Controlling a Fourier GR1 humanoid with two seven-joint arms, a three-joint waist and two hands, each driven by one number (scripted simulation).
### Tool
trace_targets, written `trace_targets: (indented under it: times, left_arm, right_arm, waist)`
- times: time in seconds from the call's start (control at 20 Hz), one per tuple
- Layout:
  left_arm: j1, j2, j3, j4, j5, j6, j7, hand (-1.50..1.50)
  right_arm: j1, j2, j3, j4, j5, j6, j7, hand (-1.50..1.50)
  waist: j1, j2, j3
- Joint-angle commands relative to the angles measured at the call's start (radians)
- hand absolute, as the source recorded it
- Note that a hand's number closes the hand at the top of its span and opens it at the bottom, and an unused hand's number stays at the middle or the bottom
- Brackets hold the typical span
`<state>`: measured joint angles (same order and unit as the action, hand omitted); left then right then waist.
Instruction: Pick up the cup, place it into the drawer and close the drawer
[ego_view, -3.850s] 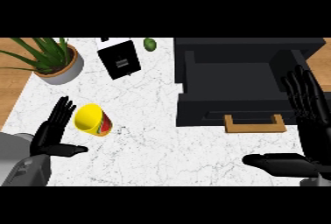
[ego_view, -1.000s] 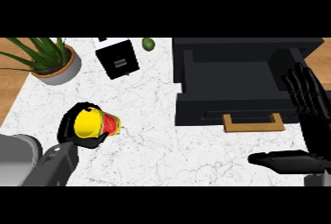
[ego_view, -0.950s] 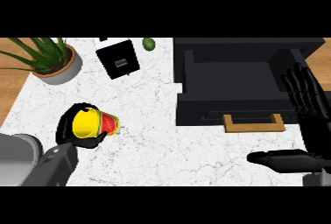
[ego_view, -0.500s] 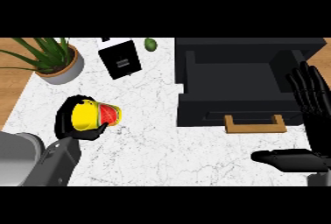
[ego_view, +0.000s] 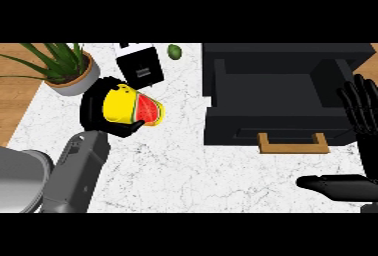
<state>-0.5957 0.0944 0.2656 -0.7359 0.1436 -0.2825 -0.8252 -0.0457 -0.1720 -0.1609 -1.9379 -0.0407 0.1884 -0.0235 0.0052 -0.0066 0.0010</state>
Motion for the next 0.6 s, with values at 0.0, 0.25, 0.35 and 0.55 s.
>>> trace_targets:
  times: [0.0,0.25,0.35,0.55]
  left_arm:
    - [-0.057,-0.068,-0.058,-0.140,-0.015,0.095,0.112,1.50]
    - [-0.079,-0.092,-0.134,-0.335,-0.011,0.131,0.296,1.50]
    - [-0.154,-0.093,-0.197,-0.335,0.019,0.235,0.379,1.50]
    - [-0.297,-0.094,-0.231,-0.328,-0.014,0.330,0.495,1.50]
  right_arm:
    - [0.010,0.019,0.024,-0.049,0.021,-0.022,0.038,-1.50]
    - [0.040,0.031,0.021,-0.063,0.015,-0.020,0.036,-1.50]
    - [-0.049,-0.016,-0.009,0.027,-0.010,0.009,0.037,-1.50]
    - [-0.031,0.011,-0.002,0.055,0.009,-0.001,-0.015,-1.50]
  waist:
    - [-0.003,0.001,0.000]
    - [-0.001,0.000,-0.001]
    - [-0.005,0.003,-0.001]
    - [-0.011,0.005,0.000]
